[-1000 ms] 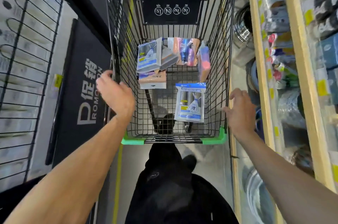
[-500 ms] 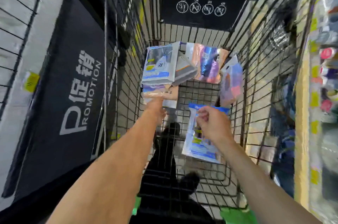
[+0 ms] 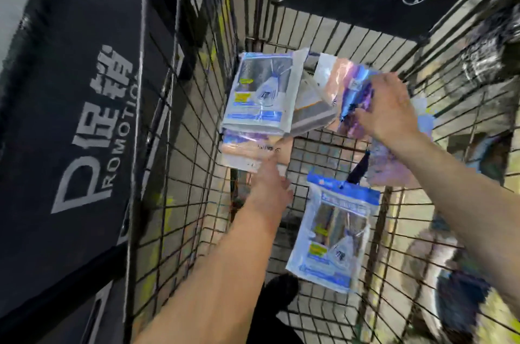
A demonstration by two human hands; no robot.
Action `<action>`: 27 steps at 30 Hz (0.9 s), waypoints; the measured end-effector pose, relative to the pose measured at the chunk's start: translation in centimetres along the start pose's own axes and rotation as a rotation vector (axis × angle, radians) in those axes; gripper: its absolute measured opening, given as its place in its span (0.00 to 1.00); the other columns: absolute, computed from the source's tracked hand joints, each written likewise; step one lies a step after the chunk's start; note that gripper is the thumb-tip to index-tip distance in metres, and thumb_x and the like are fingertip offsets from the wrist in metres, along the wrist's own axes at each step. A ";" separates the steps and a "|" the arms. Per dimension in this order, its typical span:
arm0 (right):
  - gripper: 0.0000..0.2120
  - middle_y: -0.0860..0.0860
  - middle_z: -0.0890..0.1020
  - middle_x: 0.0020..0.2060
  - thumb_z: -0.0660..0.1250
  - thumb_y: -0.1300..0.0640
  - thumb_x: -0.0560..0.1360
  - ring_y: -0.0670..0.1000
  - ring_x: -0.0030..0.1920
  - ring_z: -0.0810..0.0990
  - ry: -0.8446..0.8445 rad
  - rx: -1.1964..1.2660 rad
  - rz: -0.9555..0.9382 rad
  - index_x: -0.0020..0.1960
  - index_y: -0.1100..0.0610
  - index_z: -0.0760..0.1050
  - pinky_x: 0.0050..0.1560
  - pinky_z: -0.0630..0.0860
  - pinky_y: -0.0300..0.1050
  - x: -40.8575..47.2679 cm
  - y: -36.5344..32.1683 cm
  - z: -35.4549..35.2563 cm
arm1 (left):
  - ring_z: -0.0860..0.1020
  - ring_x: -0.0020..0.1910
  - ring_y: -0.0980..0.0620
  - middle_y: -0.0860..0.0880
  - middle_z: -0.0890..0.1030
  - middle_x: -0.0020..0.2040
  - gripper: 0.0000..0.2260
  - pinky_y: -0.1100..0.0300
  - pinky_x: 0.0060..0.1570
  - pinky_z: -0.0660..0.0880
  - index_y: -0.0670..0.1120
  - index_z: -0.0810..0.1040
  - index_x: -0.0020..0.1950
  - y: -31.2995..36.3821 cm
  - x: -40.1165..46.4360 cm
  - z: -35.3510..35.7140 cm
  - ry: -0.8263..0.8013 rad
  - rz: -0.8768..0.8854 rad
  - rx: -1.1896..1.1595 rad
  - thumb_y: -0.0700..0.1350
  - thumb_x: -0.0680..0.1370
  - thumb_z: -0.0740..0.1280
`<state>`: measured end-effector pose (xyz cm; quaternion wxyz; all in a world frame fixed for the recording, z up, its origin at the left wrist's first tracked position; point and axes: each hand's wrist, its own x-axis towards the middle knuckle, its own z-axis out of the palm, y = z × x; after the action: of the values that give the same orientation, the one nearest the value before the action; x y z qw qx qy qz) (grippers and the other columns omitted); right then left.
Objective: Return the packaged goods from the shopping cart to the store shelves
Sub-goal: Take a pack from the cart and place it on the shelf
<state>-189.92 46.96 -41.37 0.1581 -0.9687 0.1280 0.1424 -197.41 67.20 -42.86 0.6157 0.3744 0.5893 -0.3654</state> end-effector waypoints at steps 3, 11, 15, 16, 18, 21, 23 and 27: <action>0.19 0.65 0.77 0.53 0.73 0.60 0.67 0.64 0.58 0.76 -0.020 -0.026 0.047 0.56 0.63 0.76 0.57 0.74 0.52 2.5 0.0 -0.7 | 0.73 0.35 0.51 0.47 0.72 0.35 0.20 0.57 0.46 0.74 0.42 0.75 0.61 -0.8 0.8 0.4 -0.104 -0.097 -0.139 0.58 0.80 0.63; 0.30 0.64 0.80 0.57 0.76 0.54 0.68 0.65 0.60 0.73 -0.128 -0.350 -0.011 0.66 0.61 0.70 0.62 0.69 0.55 4.4 -0.5 -1.6 | 0.77 0.42 0.53 0.46 0.77 0.48 0.20 0.63 0.48 0.78 0.42 0.77 0.58 0.0 1.7 2.3 -0.041 -0.032 -0.696 0.56 0.76 0.71; 0.30 0.61 0.81 0.54 0.80 0.47 0.65 0.65 0.57 0.79 -0.210 -0.424 0.022 0.61 0.58 0.76 0.48 0.75 0.54 4.0 -1.4 -3.1 | 0.73 0.38 0.57 0.50 0.77 0.44 0.07 0.67 0.45 0.73 0.46 0.77 0.47 -0.8 1.2 4.3 0.049 0.018 -0.778 0.49 0.79 0.69; 0.31 0.61 0.81 0.53 0.80 0.44 0.63 0.65 0.55 0.80 -0.232 -0.448 0.028 0.60 0.57 0.77 0.45 0.74 0.52 3.8 -1.7 -3.2 | 0.72 0.35 0.57 0.51 0.76 0.40 0.07 0.68 0.42 0.72 0.47 0.76 0.44 -0.6 1.0 4.6 0.052 0.023 -0.763 0.48 0.79 0.69; 0.29 0.60 0.82 0.51 0.81 0.44 0.63 0.64 0.53 0.82 -0.226 -0.480 0.034 0.58 0.58 0.78 0.44 0.73 0.50 2.9 -2.3 -3.3 | 0.72 0.33 0.59 0.56 0.76 0.38 0.08 0.73 0.48 0.73 0.50 0.74 0.41 0.0 0.6 5.2 0.036 0.015 -0.805 0.46 0.80 0.66; 0.22 0.59 0.84 0.47 0.81 0.48 0.64 0.62 0.50 0.83 -0.131 -0.469 0.023 0.53 0.57 0.81 0.43 0.76 0.50 0.9 -2.5 -2.6 | 0.78 0.50 0.67 0.60 0.82 0.52 0.05 0.67 0.68 0.64 0.51 0.74 0.46 0.1 0.6 5.8 0.038 0.032 -0.782 0.48 0.80 0.67; 0.21 0.59 0.84 0.46 0.79 0.52 0.66 0.63 0.48 0.84 -0.039 -0.430 0.002 0.56 0.55 0.79 0.43 0.76 0.50 -1.0 -2.4 -1.9 | 0.74 0.35 0.64 0.57 0.78 0.40 0.08 0.73 0.46 0.75 0.49 0.73 0.45 -0.1 0.5 5.7 0.035 0.053 -0.753 0.50 0.78 0.70; 0.26 0.60 0.83 0.48 0.74 0.56 0.70 0.65 0.48 0.83 0.054 -0.357 -0.021 0.64 0.55 0.69 0.37 0.66 0.50 -4.6 -1.7 -0.6 | 0.80 0.49 0.55 0.50 0.82 0.51 0.24 0.61 0.39 0.76 0.46 0.74 0.68 -0.9 0.4 4.8 0.088 0.142 -0.681 0.50 0.74 0.74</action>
<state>-193.58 49.23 -38.91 -0.0185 -0.9861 0.0948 0.1349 -196.01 62.48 -43.14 0.7031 0.2030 0.6758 -0.0879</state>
